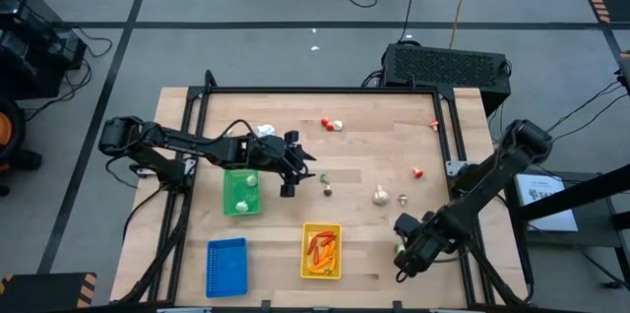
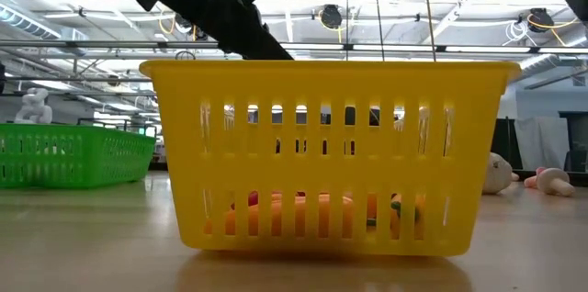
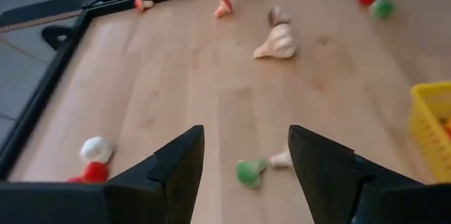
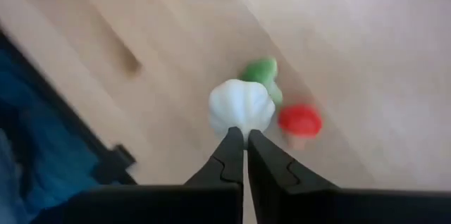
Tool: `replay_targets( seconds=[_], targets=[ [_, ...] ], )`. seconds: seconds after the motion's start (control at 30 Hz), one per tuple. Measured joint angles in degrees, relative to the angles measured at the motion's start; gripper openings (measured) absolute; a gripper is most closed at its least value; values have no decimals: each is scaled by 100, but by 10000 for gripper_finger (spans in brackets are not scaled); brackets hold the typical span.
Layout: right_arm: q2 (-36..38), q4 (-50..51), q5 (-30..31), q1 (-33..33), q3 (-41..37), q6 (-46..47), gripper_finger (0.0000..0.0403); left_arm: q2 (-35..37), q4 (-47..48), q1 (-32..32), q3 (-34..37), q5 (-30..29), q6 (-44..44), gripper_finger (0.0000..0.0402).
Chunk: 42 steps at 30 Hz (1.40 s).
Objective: Sort produce into baskets
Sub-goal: Put the garlic into the green basket
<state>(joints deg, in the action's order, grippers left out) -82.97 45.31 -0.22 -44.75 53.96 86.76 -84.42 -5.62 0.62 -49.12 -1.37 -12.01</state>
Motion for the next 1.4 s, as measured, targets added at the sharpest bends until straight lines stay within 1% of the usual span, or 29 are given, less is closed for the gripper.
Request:
replay_targets(
  seconds=[0.1,0.2,0.23,0.27,0.33,0.43,0.6,0.67,0.73,0.9,1.07,1.23,1.3,1.4],
  targets=[
    [343,-18,601,105,8,-454,1,0,-318,0,0,519,291,215],
    [627,-47,1336,286,8,-1148,1,-123,-798,-2,-19,1108,514,215],
    [693,-71,1594,361,8,-1420,1,-149,-811,-4,-13,1251,564,215],
    [750,-80,1867,447,8,-1700,0,-177,-869,-4,-2,1366,596,215],
    [827,-130,2377,631,8,-2245,0,-284,-1328,-17,-7,1583,783,215],
    [849,-364,2794,965,8,-3132,0,-499,-1780,-70,-11,1782,1074,215],
    [818,-1229,2870,1539,8,-4662,0,-944,-2377,-114,-7,1726,1174,215],
    [810,-1462,2867,1722,8,-5148,0,-1094,-2596,-111,-7,1368,1311,215],
    [812,-1618,2863,1881,9,-5464,0,-1159,-2627,-111,-7,1152,1428,215],
    [810,-1601,2843,2120,8,-5790,0,-1165,-2711,-109,-20,1007,1216,215],
    [810,-1651,2832,2267,8,-6012,0,-1166,-2711,-111,-20,999,1037,215],
    [810,-1867,2548,2399,8,-6245,0,-1223,-2723,-111,-22,990,1020,216],
    [810,-1867,2537,2443,8,-6290,0,-1261,-2747,-111,-22,990,1022,225],
    [810,-1901,2535,2489,8,-6340,0,-1383,-3038,-114,-24,987,1018,254]
  ],
)
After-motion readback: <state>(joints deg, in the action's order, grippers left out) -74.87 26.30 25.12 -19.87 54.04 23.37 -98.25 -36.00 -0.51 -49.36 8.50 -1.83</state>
